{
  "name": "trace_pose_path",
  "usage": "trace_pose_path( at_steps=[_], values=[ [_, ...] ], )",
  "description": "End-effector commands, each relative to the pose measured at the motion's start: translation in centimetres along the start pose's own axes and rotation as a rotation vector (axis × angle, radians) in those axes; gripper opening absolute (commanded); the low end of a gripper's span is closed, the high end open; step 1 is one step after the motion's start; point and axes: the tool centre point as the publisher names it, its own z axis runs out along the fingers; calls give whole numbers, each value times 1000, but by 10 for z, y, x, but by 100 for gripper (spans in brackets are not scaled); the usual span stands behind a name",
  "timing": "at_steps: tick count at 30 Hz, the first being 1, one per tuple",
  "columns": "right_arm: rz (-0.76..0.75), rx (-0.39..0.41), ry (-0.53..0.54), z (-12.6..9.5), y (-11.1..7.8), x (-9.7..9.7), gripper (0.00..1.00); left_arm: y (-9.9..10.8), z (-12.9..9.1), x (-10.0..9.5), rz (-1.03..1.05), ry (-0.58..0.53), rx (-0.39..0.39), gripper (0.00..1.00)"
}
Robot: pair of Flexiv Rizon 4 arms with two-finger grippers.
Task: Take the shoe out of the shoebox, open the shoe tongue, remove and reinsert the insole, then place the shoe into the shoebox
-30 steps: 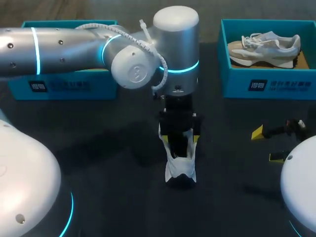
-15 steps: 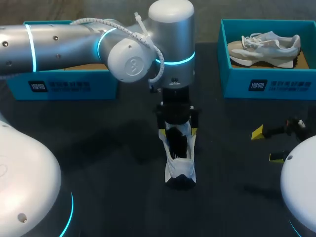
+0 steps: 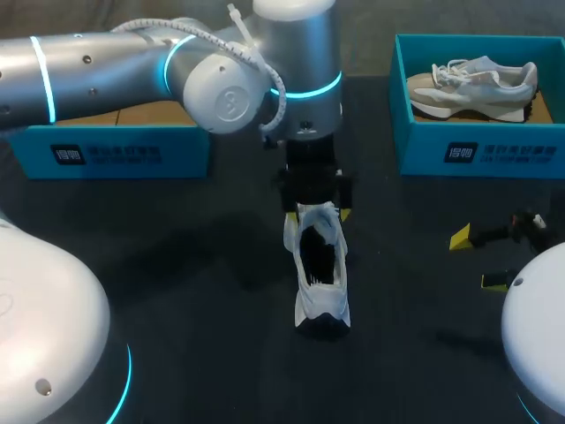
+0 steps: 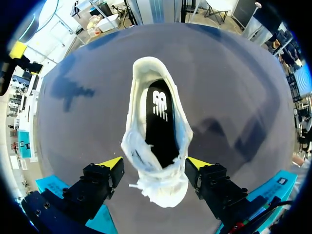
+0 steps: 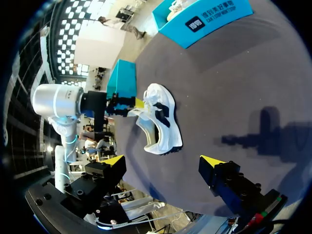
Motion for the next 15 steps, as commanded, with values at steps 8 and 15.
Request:
trace_pose_path(
  at_steps=[8,15],
  values=[
    [1,-12,-3,-6,-9,1,100,16,-35,4,-4,-40,-57,55],
    [1,-12,-3,-6,-9,1,100,14,-24,-3,21,-33,-34,38]
  ],
)
